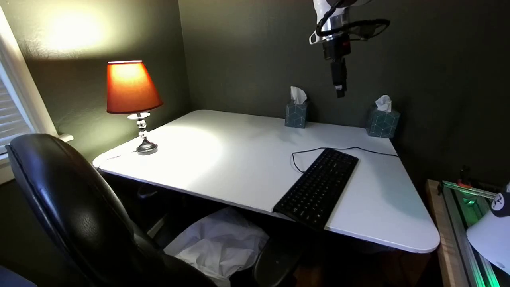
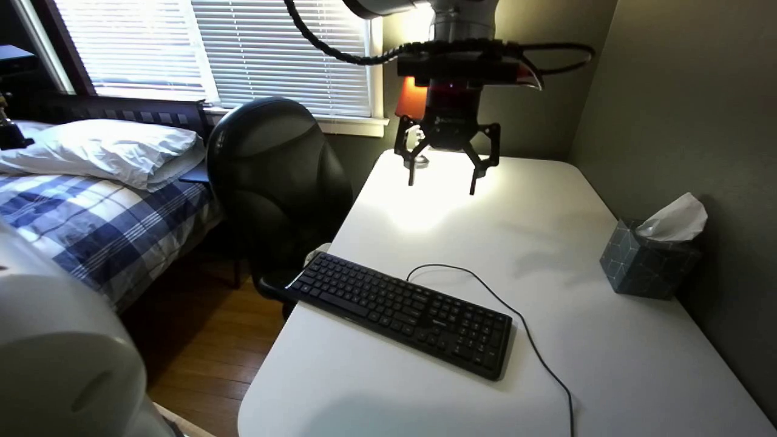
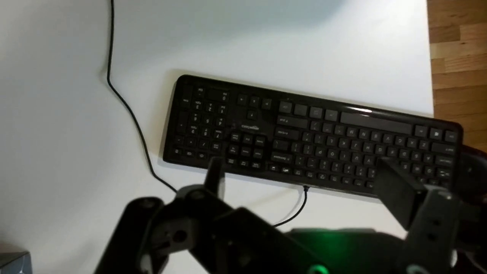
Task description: Press a button on the keyboard
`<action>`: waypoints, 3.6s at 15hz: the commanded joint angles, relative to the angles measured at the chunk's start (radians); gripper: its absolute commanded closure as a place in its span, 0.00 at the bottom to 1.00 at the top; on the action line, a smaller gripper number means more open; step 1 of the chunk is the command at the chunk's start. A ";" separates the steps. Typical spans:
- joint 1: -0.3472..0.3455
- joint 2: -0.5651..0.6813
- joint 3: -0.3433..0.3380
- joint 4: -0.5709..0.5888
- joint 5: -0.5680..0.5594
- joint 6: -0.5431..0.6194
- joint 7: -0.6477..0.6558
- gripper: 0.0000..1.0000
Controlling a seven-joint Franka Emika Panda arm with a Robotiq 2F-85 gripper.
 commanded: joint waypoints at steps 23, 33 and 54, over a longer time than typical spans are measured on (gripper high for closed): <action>-0.174 0.330 -0.024 -0.151 0.149 0.390 -0.107 0.58; -0.189 0.395 -0.019 -0.134 0.146 0.414 -0.103 1.00; -0.226 0.476 0.006 -0.080 0.200 0.447 -0.099 1.00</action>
